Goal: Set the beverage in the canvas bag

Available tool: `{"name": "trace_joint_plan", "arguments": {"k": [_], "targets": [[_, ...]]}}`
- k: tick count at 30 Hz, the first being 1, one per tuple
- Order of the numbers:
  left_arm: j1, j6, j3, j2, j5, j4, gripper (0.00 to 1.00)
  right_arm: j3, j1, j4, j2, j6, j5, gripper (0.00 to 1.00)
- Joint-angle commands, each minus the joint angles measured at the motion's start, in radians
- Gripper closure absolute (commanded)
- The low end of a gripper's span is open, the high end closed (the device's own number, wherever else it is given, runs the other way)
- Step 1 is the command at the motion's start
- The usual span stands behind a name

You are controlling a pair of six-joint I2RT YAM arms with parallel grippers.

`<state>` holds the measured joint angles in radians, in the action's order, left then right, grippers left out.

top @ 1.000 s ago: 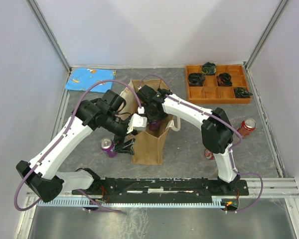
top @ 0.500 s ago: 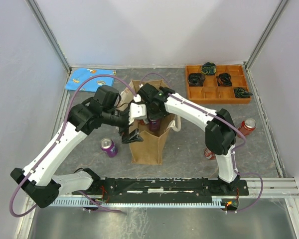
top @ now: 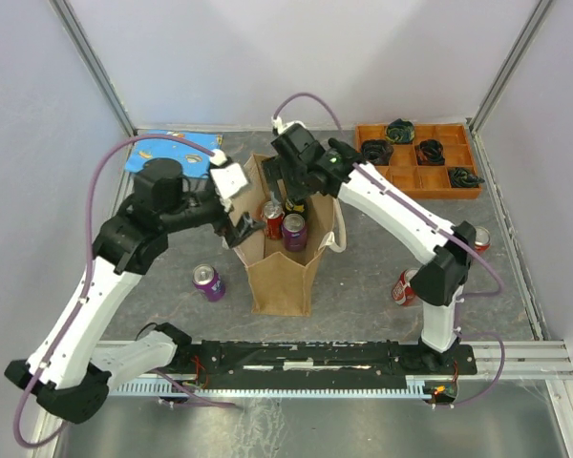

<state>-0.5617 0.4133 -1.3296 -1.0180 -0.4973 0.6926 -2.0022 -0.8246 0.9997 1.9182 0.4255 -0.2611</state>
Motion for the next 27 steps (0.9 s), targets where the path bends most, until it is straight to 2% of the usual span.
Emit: {"name": "trace_joint_plan", "arguments": {"k": [1, 4, 8, 11, 16, 18, 20, 27], "targets": [[0.202, -0.076, -0.046, 0.042, 0.083, 0.003, 0.01, -0.155, 0.008, 0.027, -0.112, 0.007, -0.123, 0.01], [0.39, -0.074, -0.054, 0.017, 0.043, 0.119, 0.01, -0.195, 0.046, 0.06, -0.148, 0.021, -0.155, 0.01], [0.621, -0.058, -0.007, -0.036, 0.002, 0.251, 0.01, -0.19, 0.148, 0.105, -0.198, 0.049, -0.126, 0.01], [0.75, 0.07, 0.053, -0.087, -0.049, 0.35, 0.01, -0.148, 0.219, 0.136, -0.237, 0.038, -0.116, 0.01], [0.758, 0.42, 0.216, -0.098, -0.056, 0.556, 0.01, -0.051, 0.31, 0.16, -0.308, 0.03, -0.08, 0.01], [0.737, 0.501, 0.262, -0.077, -0.057, 0.62, 0.01, -0.021, 0.323, 0.169, -0.327, 0.031, -0.078, 0.01], [0.668, 0.524, 0.307, -0.051, -0.026, 0.628, 0.01, 0.015, 0.331, 0.167, -0.346, 0.037, -0.075, 0.01], [0.534, 0.449, 0.371, -0.046, 0.019, 0.526, 0.01, 0.067, 0.335, 0.156, -0.365, 0.062, -0.056, 0.01]]}}
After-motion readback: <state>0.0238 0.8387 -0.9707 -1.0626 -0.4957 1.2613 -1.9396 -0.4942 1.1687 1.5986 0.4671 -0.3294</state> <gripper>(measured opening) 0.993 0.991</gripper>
